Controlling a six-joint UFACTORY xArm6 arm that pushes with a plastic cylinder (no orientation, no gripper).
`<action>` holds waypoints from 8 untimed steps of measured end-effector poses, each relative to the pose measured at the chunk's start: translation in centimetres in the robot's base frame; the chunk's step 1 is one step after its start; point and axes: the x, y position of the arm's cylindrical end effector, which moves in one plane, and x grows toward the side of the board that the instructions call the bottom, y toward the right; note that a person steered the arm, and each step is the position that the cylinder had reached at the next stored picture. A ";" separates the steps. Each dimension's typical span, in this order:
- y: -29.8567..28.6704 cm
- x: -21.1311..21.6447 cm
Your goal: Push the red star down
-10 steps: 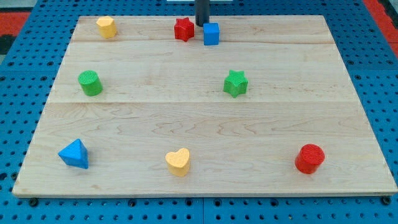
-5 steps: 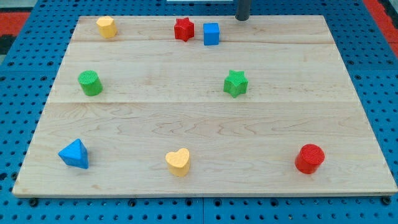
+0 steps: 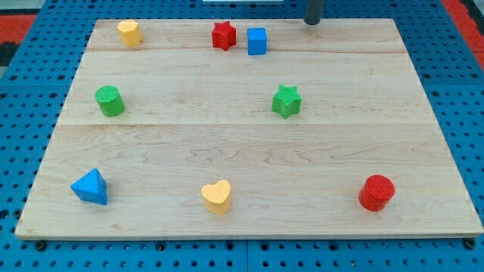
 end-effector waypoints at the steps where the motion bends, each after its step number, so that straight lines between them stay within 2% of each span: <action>1: -4.9 0.4; 2: -12.1 0.6; 3: -15.1 1.7; 4: -15.7 4.7; 6: -17.4 7.2; 7: -18.0 12.3; 8: -15.4 17.3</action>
